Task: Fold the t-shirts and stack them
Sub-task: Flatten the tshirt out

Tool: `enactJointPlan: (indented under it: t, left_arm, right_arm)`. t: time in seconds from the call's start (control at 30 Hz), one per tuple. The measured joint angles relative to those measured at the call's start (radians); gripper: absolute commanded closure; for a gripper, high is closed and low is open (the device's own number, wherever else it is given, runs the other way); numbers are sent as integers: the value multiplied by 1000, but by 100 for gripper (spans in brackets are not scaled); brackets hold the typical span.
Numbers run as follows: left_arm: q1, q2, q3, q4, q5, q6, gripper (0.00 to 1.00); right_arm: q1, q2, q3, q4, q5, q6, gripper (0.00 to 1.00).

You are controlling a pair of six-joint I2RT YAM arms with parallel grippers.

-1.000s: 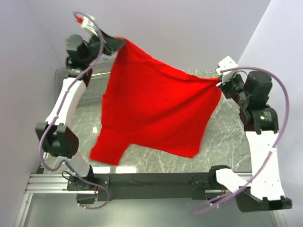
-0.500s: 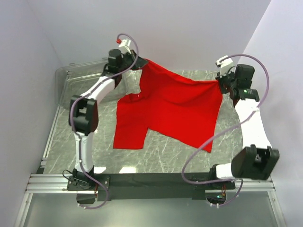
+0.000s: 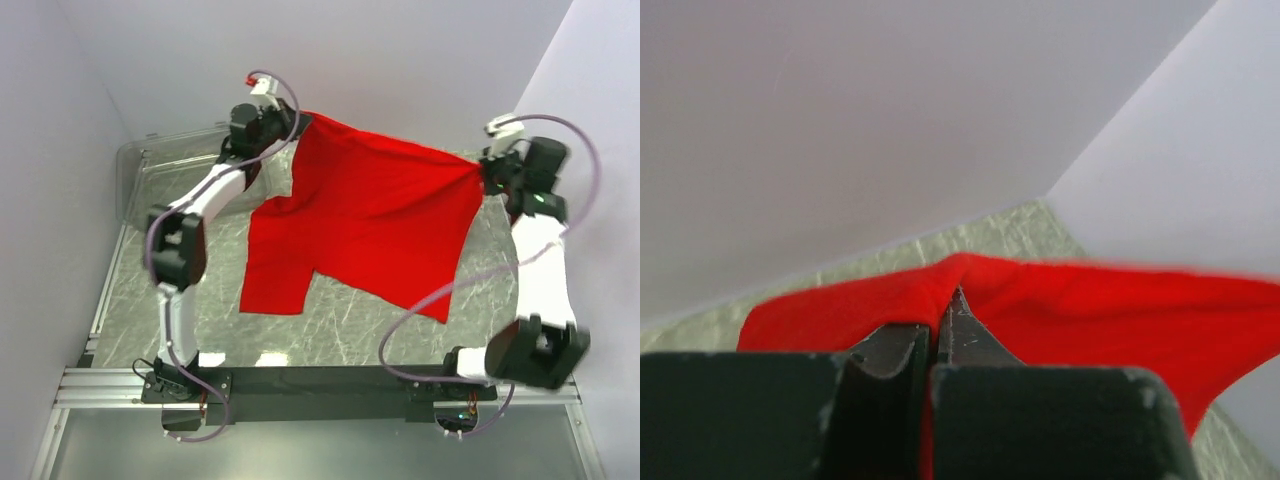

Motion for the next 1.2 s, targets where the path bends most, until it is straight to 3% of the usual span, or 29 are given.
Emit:
enactJointPlan:
  t: [0.17,0.27,0.4,0.5,0.7,0.9,1.1,1.2]
  left_arm:
    - [1,-355,-293,3,-25,72,99]
    - [1,-591,-389,4,-52,122,99]
    - [1,-840,-398,13,-100,198,99]
    - [1,-933,-346,23,-117,241,99]
    - [1,-913,-187,21,-105,264,99]
    - [1,-797,-158,-2,-51,231,99]
    - [1,-694,-203,-23,8,178,99]
    - [-2,-623,-228,3,39,142,99]
  right_arm:
    - [-58,-256,74,-129,-182,-53,100]
    - [-56,-393,144,-187,-265,-66,100]
    - [-56,-509,290,-281,-320,-69,100]
    - [-56,-540,430,-325,-347,-55,100]
    - [-56,-543,599,-376,-358,6,100]
    - [-56,-544,610,-414,-347,48,100]
    - [-56,-593,413,-418,-267,55,100]
    - [-55,-603,229,-389,-187,42,100]
